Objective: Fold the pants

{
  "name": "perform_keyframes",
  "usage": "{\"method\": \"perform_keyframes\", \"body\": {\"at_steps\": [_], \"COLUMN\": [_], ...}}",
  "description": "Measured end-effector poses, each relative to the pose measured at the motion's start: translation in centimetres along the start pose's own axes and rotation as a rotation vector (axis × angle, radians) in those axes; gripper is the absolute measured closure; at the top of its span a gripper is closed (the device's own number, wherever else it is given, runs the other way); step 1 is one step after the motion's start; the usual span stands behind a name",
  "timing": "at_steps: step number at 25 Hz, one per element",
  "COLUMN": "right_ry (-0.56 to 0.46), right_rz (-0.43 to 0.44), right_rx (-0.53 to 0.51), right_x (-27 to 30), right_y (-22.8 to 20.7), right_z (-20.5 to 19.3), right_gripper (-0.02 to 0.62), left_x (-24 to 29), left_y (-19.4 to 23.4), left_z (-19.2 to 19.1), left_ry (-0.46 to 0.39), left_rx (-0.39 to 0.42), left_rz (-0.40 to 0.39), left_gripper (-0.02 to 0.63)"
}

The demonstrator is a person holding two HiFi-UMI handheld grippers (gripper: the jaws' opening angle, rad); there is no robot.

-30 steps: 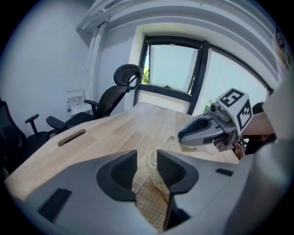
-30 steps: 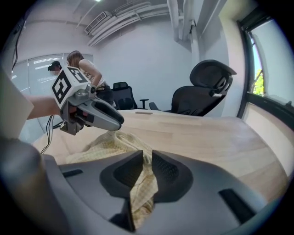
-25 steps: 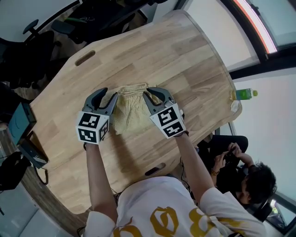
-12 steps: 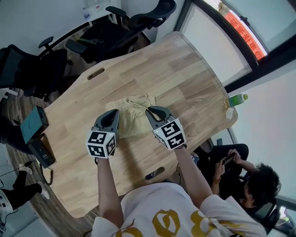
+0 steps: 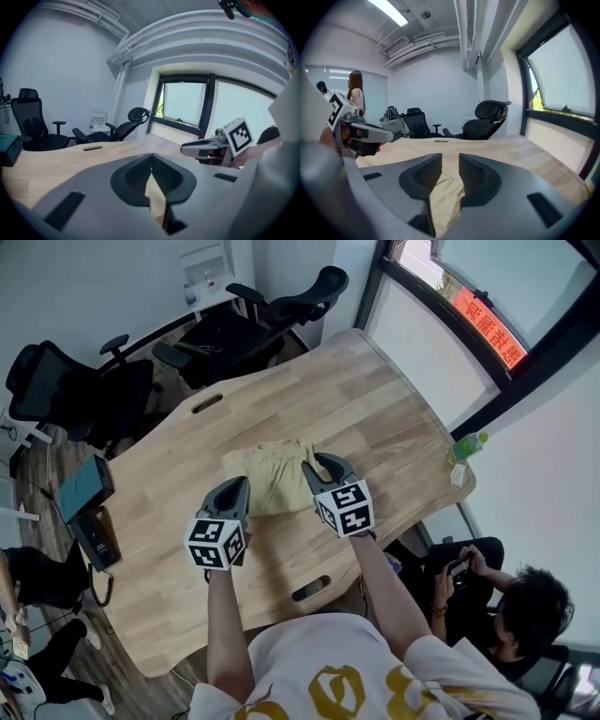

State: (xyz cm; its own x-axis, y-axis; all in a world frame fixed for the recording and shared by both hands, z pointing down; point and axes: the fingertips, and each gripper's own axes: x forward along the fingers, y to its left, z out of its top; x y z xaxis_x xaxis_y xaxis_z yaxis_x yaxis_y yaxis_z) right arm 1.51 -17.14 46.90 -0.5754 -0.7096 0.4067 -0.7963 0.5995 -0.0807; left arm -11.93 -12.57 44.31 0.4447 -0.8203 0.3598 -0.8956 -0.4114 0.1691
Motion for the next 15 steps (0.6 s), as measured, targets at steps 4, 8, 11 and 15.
{"method": "perform_keyframes", "body": {"at_steps": [4,8,11,15], "right_ry": [-0.027,-0.050,-0.065,-0.084], "right_rz": [0.017,0.114,0.086,0.068], "right_rx": [0.073,0.180,0.145,0.153], "right_x": [-1.8,-4.0,-5.6,-7.2], "right_y": [0.3,2.4,2.9,3.3], "right_z": [0.8,1.3,1.5,1.3], "right_gripper": [0.578,0.589,0.589,0.589], "left_x": [-1.3,-2.3,-3.1,-4.2], "left_y": [-0.6,-1.7,-2.5,-3.9], "left_z": [0.1,0.8,1.2,1.6], "left_ry": [-0.014,-0.035,-0.047,-0.065], "left_rx": [-0.011,0.001,0.020,-0.040], "left_rz": [0.020,0.032,0.057,0.028], "left_gripper": [0.598,0.598,0.598,0.600]}}
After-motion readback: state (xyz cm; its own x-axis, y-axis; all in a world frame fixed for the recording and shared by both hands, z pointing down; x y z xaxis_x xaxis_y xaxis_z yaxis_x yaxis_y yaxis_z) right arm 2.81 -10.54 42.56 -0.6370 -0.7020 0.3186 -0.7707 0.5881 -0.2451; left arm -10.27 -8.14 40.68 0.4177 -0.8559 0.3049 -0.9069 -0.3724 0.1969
